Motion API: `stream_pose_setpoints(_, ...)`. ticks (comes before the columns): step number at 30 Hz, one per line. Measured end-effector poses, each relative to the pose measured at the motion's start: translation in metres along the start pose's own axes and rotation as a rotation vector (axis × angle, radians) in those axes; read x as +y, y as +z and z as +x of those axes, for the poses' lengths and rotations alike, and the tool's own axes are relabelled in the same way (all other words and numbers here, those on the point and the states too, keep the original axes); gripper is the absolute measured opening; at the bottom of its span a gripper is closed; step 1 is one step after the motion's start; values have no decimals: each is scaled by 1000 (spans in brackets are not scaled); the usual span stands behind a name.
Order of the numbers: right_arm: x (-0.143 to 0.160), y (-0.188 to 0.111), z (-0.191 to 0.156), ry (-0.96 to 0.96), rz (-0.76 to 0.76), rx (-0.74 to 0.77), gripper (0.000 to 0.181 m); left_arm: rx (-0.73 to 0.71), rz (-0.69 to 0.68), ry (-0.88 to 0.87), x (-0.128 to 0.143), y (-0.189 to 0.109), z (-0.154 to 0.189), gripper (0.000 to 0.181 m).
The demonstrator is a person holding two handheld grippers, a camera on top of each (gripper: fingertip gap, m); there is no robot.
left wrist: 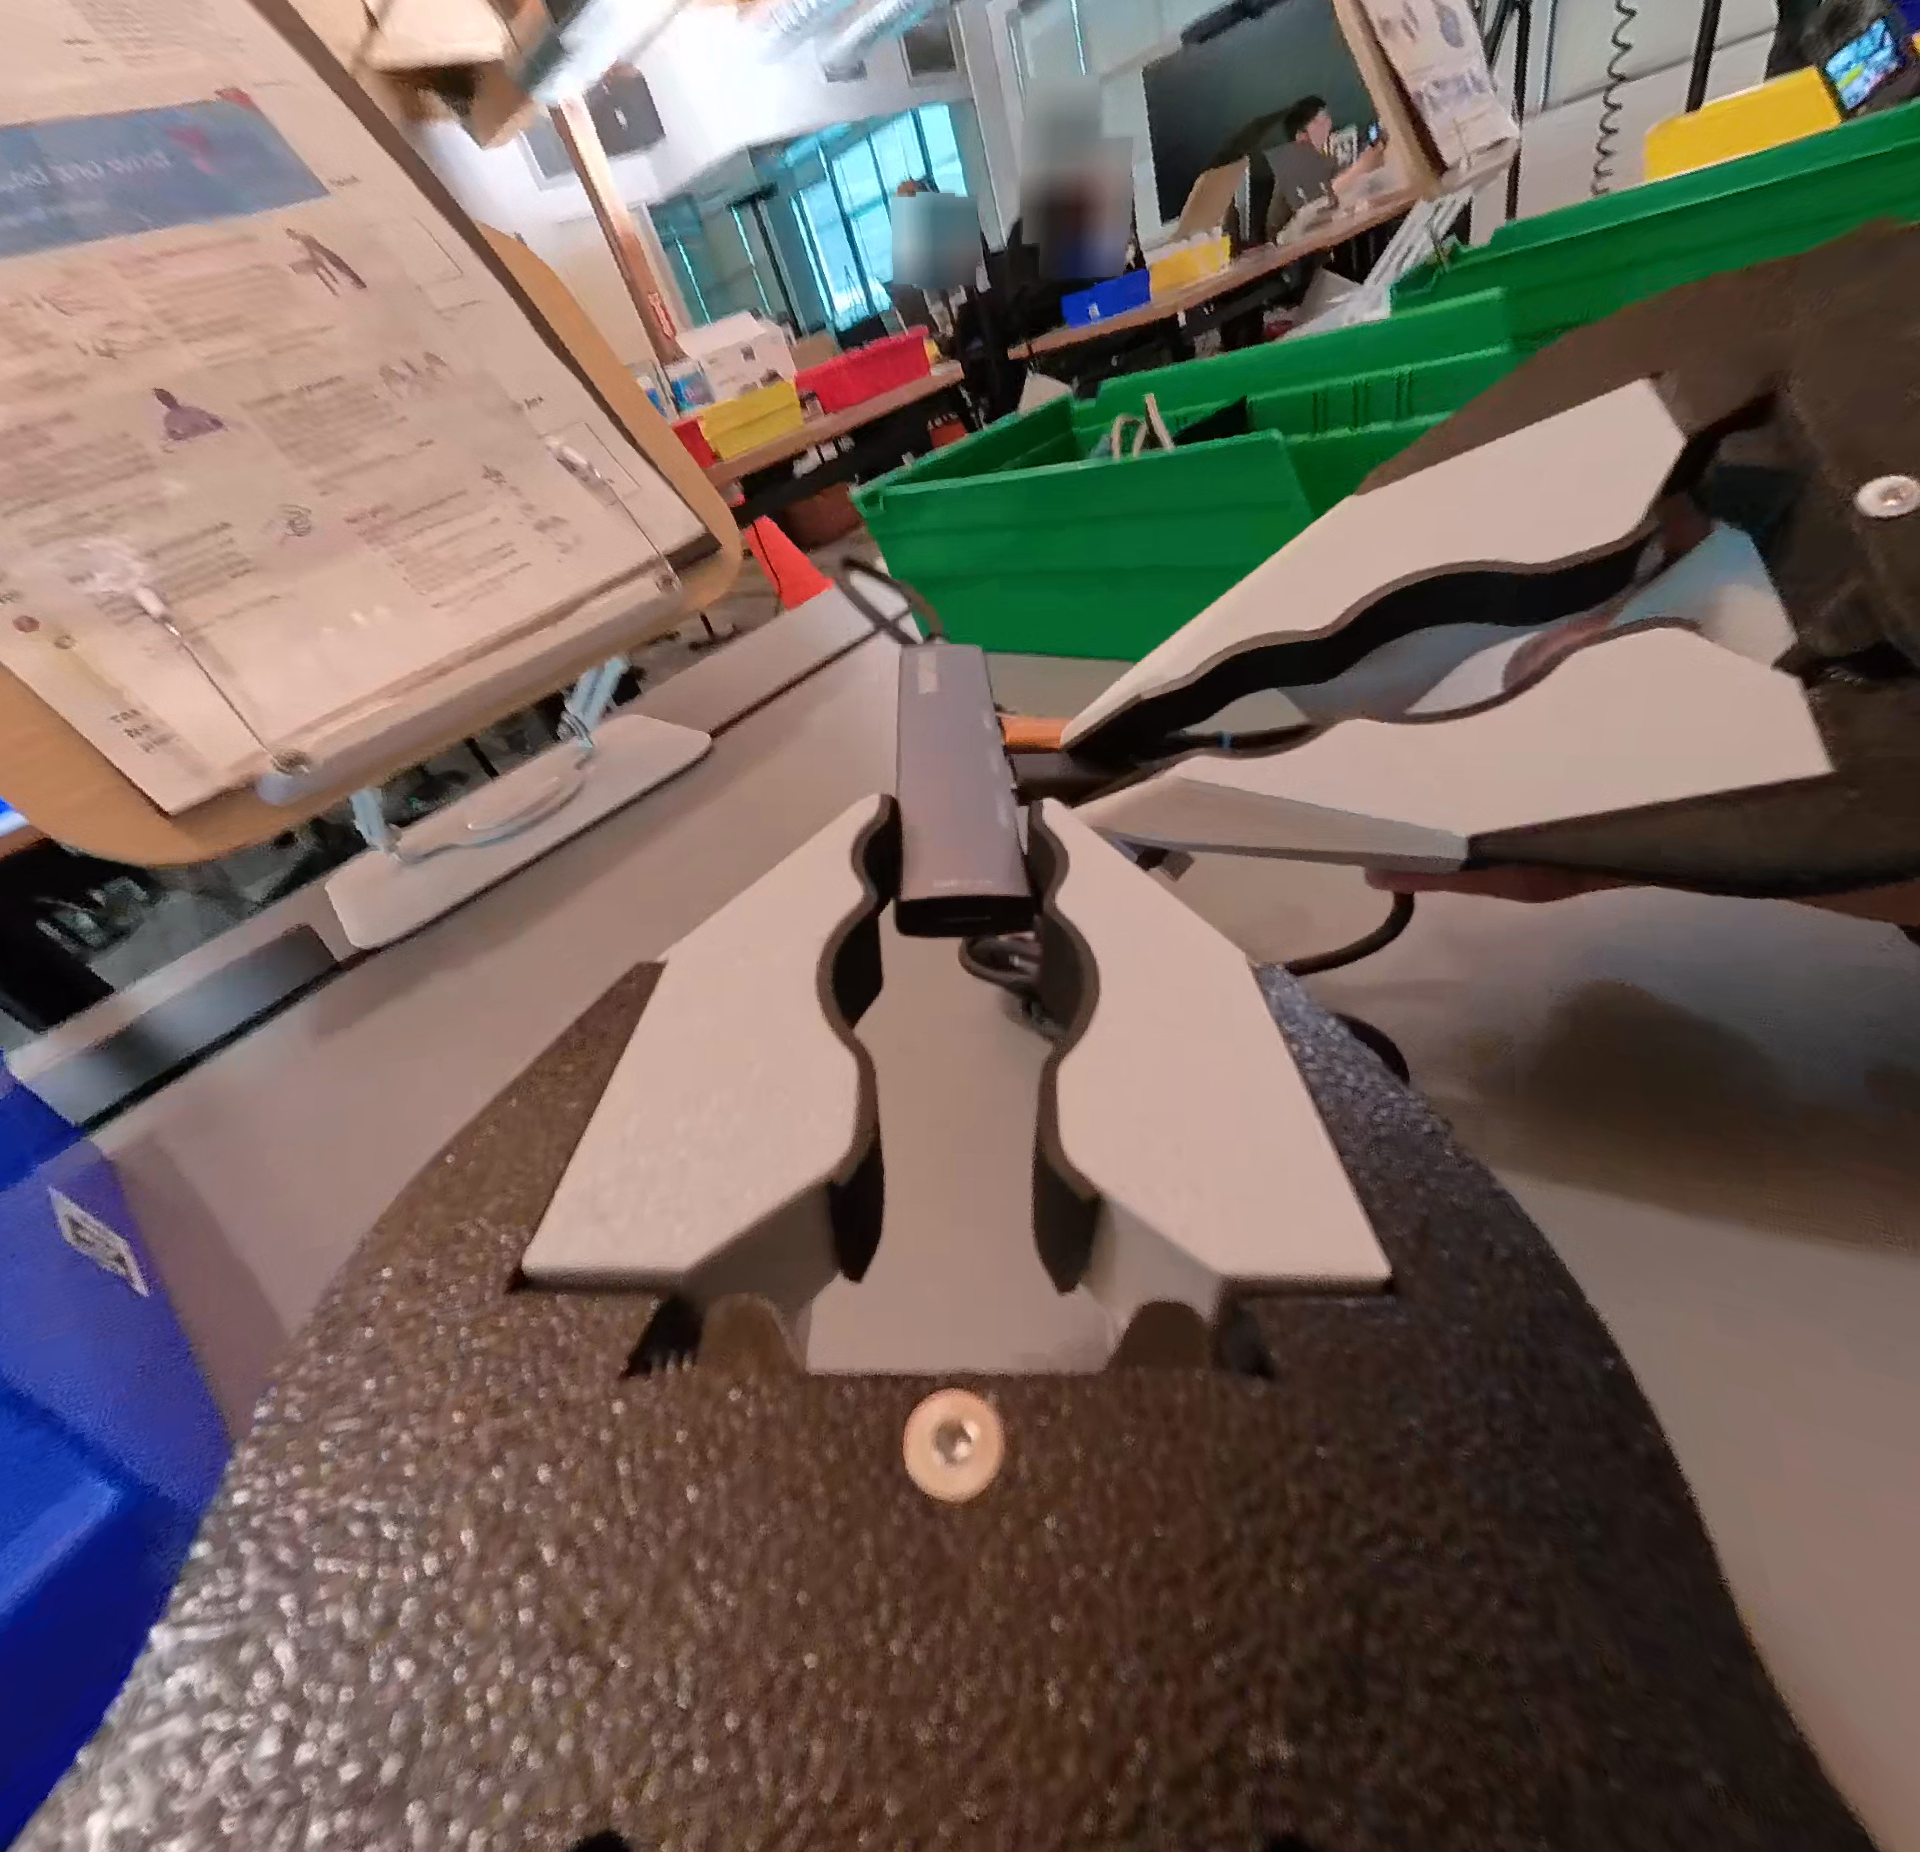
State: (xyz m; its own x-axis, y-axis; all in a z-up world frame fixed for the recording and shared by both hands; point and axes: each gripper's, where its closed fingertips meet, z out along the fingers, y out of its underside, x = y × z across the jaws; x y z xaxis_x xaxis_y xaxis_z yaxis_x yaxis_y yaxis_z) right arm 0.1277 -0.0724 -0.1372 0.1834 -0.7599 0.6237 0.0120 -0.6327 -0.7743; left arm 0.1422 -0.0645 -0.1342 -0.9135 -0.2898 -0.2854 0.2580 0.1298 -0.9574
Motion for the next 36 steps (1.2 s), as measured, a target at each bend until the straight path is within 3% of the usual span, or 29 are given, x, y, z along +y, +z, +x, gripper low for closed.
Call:
stream_pose_setpoints(4, 2, 3, -2, 105, 8, -10, 10, -11, -65, 0, 7, 1, -2, 23)
stream_pose_setpoints(11, -9, 9, 0, 391, 76, 2, 15, -111, -17, 74, -5, -5, -12, 22)
stream_pose_setpoints(18, -9, 9, 1, 600, 91, -59, 13, -115, -13, 75, -5, -5, -13, 22)
stream_pose_setpoints(26, -6, 9, -2, 441, 38, -76, 12, -110, -21, 85, -4, -4, -12, 22)
stream_pose_setpoints(31, -9, 3, 0, 287, -47, -110, 12, -160, -18, 207, -10, -6, -11, 23)
stream_pose_setpoints(36, -4, -5, -1, 232, -121, -150, 12, -200, -13, 167, -13, -8, -10, 23)
